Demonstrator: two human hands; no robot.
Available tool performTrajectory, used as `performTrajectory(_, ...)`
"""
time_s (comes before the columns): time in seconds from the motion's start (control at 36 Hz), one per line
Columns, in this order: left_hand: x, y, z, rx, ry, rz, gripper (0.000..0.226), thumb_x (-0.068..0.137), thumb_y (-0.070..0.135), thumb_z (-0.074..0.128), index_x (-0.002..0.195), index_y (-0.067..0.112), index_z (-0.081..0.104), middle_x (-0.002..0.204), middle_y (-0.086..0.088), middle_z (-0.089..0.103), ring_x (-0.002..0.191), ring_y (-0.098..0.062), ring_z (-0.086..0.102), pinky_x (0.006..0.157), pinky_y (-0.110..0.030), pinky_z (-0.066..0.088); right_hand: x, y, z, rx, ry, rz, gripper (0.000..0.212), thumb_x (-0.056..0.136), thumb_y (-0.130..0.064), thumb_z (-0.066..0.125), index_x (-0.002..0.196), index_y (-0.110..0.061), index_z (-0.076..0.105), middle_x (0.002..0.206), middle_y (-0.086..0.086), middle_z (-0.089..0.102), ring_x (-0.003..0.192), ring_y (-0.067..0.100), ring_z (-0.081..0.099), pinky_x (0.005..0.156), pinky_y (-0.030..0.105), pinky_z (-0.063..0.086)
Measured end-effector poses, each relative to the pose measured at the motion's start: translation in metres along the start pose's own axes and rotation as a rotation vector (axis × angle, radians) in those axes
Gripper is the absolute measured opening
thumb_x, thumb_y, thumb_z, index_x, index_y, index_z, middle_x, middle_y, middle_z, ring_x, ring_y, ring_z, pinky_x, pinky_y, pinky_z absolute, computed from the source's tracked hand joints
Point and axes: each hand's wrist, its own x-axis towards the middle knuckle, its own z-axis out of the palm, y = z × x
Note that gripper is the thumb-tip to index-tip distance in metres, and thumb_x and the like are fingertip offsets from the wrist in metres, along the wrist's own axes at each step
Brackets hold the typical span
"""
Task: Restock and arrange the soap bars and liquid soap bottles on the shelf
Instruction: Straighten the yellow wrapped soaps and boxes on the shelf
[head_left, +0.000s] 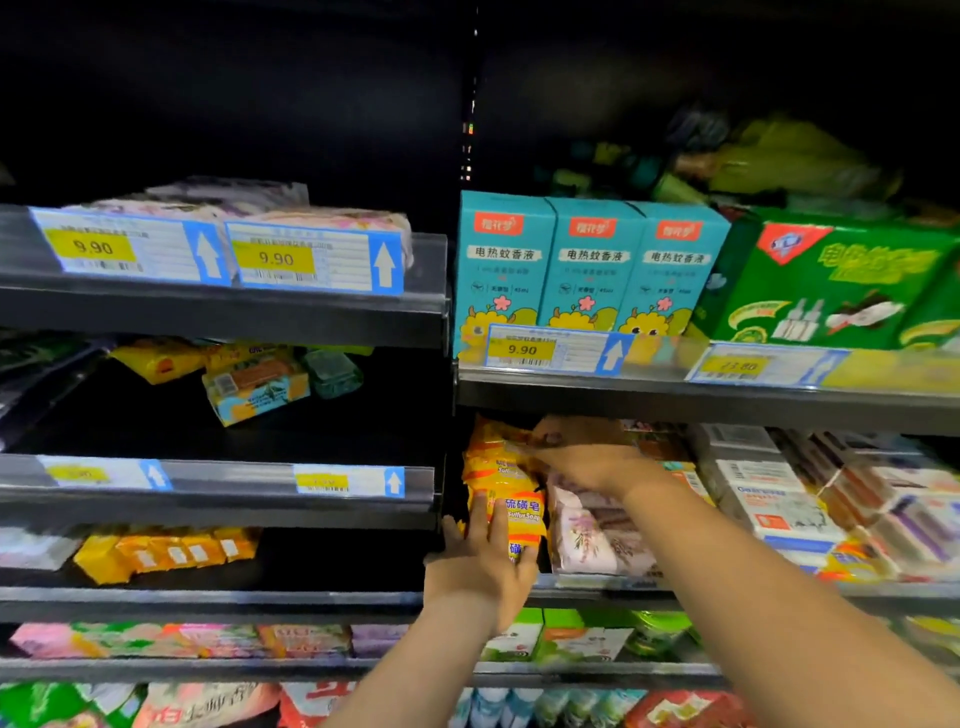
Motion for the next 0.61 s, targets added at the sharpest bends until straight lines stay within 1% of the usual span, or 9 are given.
performTrajectory(0.08,0.002,-0.002,0.002,0.038,0.064,0.018,0.07,0.1,0.062,0.011,0.156,0.03,-0.016,0.164,0.006,-0.022,0.151,-0.036,-0.014,0.119,-0.062,0.01,-0.02,0.016,-0.009,-0.233,0.127,0.077,0.043,0.101,-0.052,0.039,0.123,-0.024,0.064,0.122,0.008,0.067,0.109,0.026,0.062,0.088,0.03,0.045)
performTrajectory(0.14,0.003,-0.003,0.004,0.02,0.109,0.027,0.07,0.099,0.063,0.012,0.158,0.031,-0.009,0.166,0.007,-0.016,0.151,-0.035,-0.014,0.118,-0.062,0.01,-0.034,0.03,-0.012,-0.239,0.223,0.053,0.037,0.099,-0.048,0.048,0.129,-0.033,0.064,0.131,0.004,0.065,0.12,0.027,0.058,0.091,0.029,0.045)
performTrajectory(0.19,0.004,-0.004,0.008,0.009,0.146,0.036,0.069,0.1,0.063,0.015,0.159,0.031,-0.001,0.167,0.006,-0.009,0.152,-0.034,-0.009,0.118,-0.059,0.017,-0.049,0.046,-0.012,-0.199,0.297,0.023,0.032,0.095,-0.043,0.057,0.125,-0.037,0.066,0.126,0.0,0.068,0.12,0.024,0.059,0.094,0.029,0.044)
performTrajectory(0.28,0.004,-0.003,0.005,0.037,0.227,0.04,0.068,0.1,0.061,0.023,0.158,0.03,0.006,0.167,0.005,0.002,0.153,-0.029,0.003,0.119,-0.051,0.021,-0.065,0.071,-0.009,-0.191,0.408,-0.001,0.031,0.088,-0.044,0.06,0.116,-0.034,0.071,0.113,0.0,0.071,0.115,0.028,0.056,0.096,0.037,0.046)
performTrajectory(0.36,-0.002,0.005,-0.005,-0.018,0.264,0.063,0.062,0.101,0.051,0.033,0.157,0.032,0.012,0.165,0.004,0.013,0.151,-0.023,0.013,0.121,-0.043,0.017,-0.077,0.092,-0.011,-0.206,0.422,-0.005,0.052,0.074,-0.059,0.044,0.108,-0.032,0.073,0.109,-0.001,0.069,0.113,0.028,0.054,0.095,0.04,0.046)
performTrajectory(0.42,-0.008,0.012,-0.01,-0.059,0.355,0.105,0.052,0.1,0.043,0.04,0.149,0.03,0.03,0.154,0.001,0.036,0.141,-0.021,0.032,0.113,-0.037,0.028,-0.085,0.107,-0.016,-0.205,0.41,-0.014,0.066,0.068,-0.067,0.035,0.111,-0.032,0.072,0.114,-0.002,0.067,0.117,0.026,0.053,0.099,0.04,0.043)
performTrajectory(0.5,-0.014,0.024,-0.019,-0.076,0.597,0.238,0.043,0.089,0.037,0.045,0.123,0.018,0.061,0.116,-0.006,0.066,0.104,-0.031,0.062,0.084,-0.039,0.052,-0.097,0.128,-0.028,-0.2,0.388,-0.022,0.061,0.07,-0.066,0.044,0.12,-0.036,0.066,0.126,-0.007,0.061,0.123,0.023,0.048,0.101,0.039,0.038)
performTrajectory(0.56,-0.013,0.037,-0.025,-0.074,0.706,0.303,0.046,0.081,0.039,0.044,0.11,0.014,0.069,0.099,-0.008,0.07,0.086,-0.034,0.066,0.07,-0.038,0.055,-0.102,0.142,-0.038,-0.224,0.401,-0.027,0.05,0.079,-0.059,0.056,0.124,-0.038,0.063,0.128,-0.009,0.059,0.125,0.022,0.045,0.101,0.039,0.035)
performTrajectory(0.61,-0.012,0.056,-0.034,-0.09,0.7,0.339,0.049,0.079,0.042,0.043,0.108,0.012,0.07,0.097,-0.011,0.07,0.085,-0.037,0.066,0.071,-0.04,0.056,-0.105,0.159,-0.049,-0.229,0.42,-0.025,0.043,0.085,-0.052,0.063,0.126,-0.037,0.062,0.128,-0.007,0.058,0.128,0.022,0.042,0.1,0.038,0.034)
